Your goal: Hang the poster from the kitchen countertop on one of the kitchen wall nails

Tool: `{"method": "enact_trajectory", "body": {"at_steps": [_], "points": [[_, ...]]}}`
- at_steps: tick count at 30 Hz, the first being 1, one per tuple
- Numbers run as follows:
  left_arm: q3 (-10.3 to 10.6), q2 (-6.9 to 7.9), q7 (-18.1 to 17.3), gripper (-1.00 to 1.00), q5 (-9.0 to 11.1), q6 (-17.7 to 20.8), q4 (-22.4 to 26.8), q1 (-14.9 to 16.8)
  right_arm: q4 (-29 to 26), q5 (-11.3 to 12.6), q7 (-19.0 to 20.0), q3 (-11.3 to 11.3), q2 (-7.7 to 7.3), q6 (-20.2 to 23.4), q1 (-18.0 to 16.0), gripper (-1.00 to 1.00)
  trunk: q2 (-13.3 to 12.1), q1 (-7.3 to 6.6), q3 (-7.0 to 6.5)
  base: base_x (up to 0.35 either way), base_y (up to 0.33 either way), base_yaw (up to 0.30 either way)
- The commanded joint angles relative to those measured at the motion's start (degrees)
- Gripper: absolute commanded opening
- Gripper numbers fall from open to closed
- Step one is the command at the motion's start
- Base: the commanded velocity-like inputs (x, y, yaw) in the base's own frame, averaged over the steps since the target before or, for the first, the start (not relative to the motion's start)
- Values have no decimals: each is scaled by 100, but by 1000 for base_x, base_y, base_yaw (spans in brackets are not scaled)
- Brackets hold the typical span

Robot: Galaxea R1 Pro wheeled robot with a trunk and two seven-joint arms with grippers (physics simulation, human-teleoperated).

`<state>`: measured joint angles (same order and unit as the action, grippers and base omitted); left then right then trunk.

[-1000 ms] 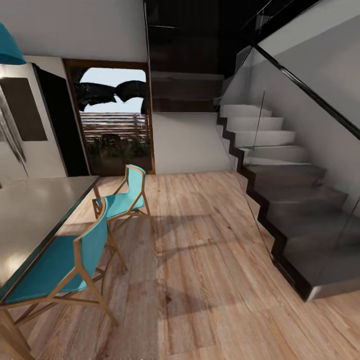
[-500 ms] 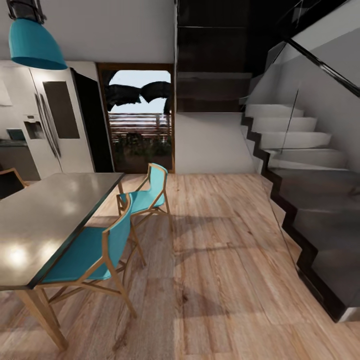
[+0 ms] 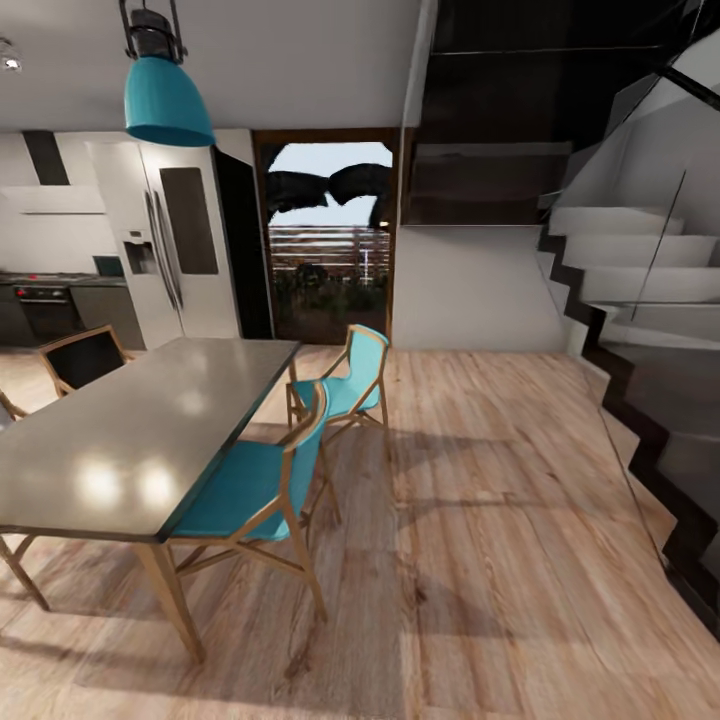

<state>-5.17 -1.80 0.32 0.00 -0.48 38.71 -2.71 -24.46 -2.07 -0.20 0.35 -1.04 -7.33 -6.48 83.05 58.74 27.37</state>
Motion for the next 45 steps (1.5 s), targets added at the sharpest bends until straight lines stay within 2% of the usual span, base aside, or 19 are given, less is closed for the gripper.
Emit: {"method": "enact_trajectory", "body": {"at_steps": [1, 20, 27, 45], "points": [[-14, -4, 3, 100, 0, -5, 7, -1, 2, -21, -4, 5, -2, -60, -3, 100, 3, -1, 5, -119, 290, 285], [-19, -4, 3, 100, 0, -5, 13, -1, 10, -21, -4, 8, -2, -134, -3, 100, 3, -1, 5, -121, 291, 285], [-19, -4, 3, 100, 0, -5, 13, -1, 11, -21, 9, 8, -6, -130, -3, 100, 3, -1, 5, -107, 291, 128], [-19, -4, 3, 100, 0, -5, 14, -1, 11, -21, -4, 8, -2, -136, -3, 100, 3, -1, 23, -9, 295, 259]]}}
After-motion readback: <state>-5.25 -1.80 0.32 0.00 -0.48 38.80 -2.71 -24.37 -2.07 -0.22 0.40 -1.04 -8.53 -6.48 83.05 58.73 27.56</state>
